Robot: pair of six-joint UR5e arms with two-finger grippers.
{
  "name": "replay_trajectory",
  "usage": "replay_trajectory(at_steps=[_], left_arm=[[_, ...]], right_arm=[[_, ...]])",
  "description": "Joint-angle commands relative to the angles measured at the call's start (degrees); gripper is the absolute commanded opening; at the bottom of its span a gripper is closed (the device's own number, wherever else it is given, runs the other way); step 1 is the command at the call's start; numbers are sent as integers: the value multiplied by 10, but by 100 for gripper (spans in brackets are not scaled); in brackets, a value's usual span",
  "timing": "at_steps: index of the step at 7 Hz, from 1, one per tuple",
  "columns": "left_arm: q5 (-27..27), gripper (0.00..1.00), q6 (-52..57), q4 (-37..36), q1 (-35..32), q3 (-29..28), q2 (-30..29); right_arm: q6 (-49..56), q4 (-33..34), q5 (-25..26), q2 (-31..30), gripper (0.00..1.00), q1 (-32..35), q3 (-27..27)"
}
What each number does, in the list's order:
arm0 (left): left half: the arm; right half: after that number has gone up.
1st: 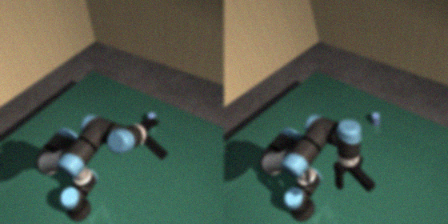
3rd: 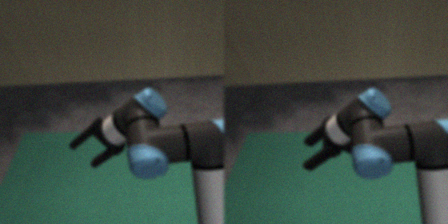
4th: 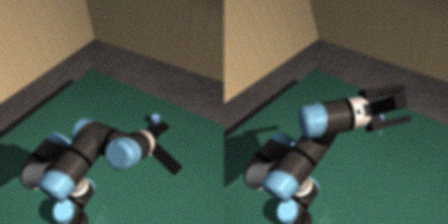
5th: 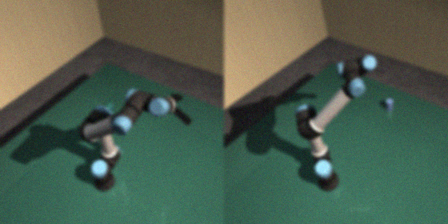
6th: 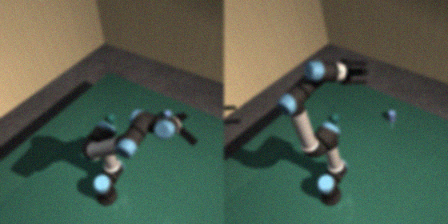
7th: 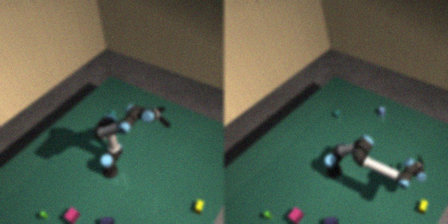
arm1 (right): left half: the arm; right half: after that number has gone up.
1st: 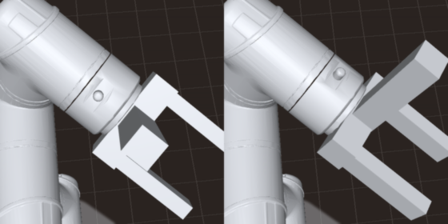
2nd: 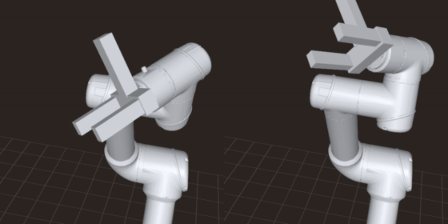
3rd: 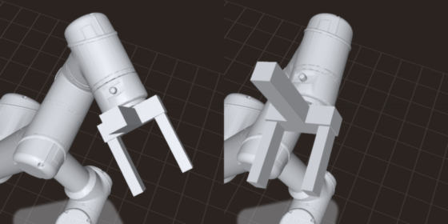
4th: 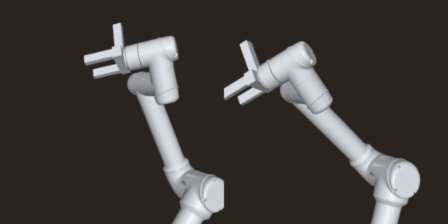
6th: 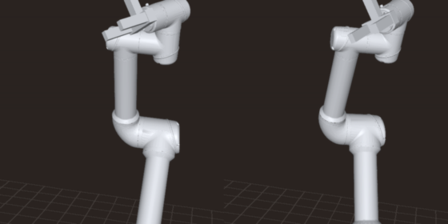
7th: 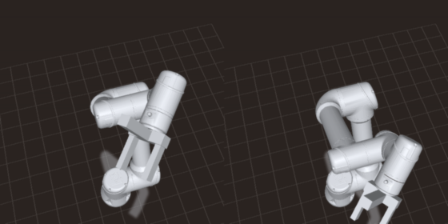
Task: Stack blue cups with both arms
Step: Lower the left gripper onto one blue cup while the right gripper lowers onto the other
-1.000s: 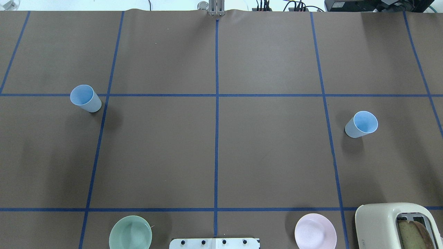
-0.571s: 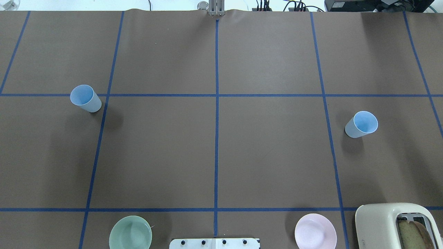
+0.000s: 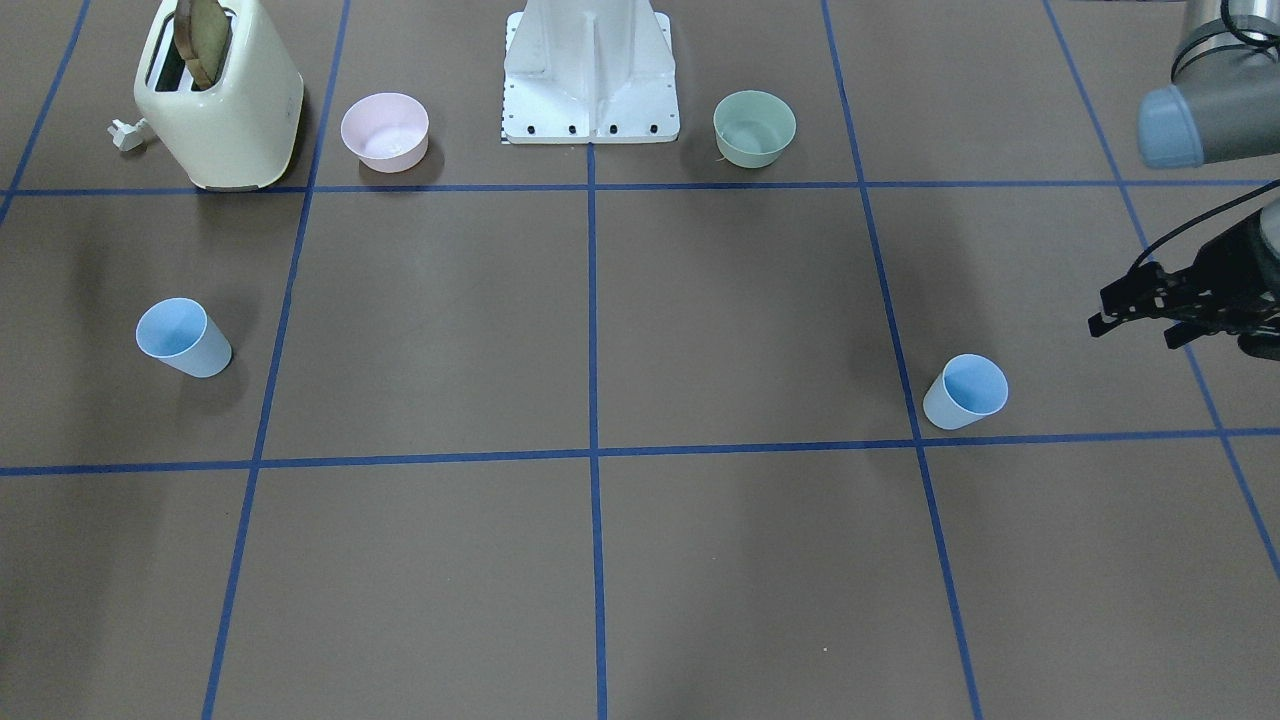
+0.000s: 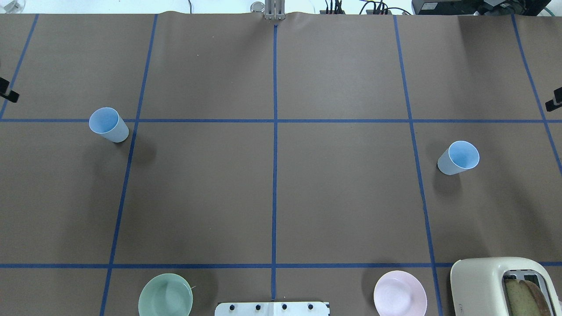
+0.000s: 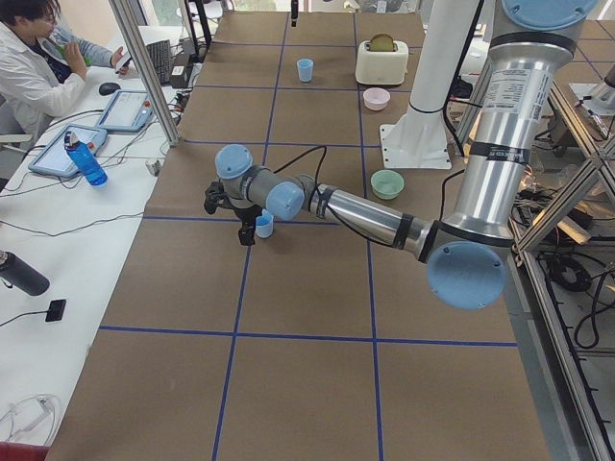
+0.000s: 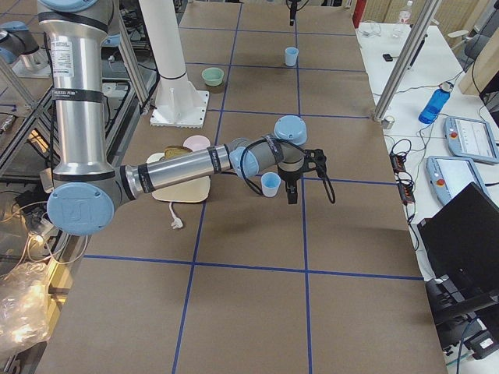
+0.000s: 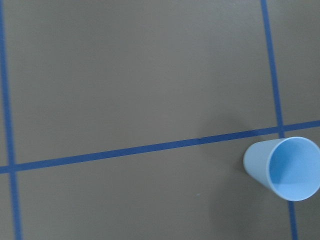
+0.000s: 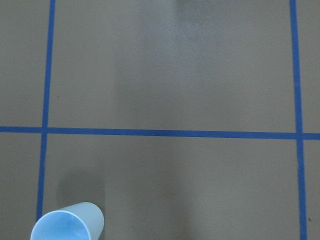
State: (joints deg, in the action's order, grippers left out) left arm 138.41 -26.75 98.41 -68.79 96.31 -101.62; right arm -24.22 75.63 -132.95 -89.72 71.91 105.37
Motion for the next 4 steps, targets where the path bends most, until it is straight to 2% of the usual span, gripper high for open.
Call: replay_trajectory(at_steps=[1,3,4], left_arm=[[-6,97,-20,0,30,-15,-28],[-18,95,-43,3,50,-36,-50],[-49,95,-49,12,67,-37,-50]], right_arm=[[-1,-53,41,8,100,-70,-4],[-3,-51,41,15,100,-82,-16],[-3,-51,38,8,100,-87,-19]])
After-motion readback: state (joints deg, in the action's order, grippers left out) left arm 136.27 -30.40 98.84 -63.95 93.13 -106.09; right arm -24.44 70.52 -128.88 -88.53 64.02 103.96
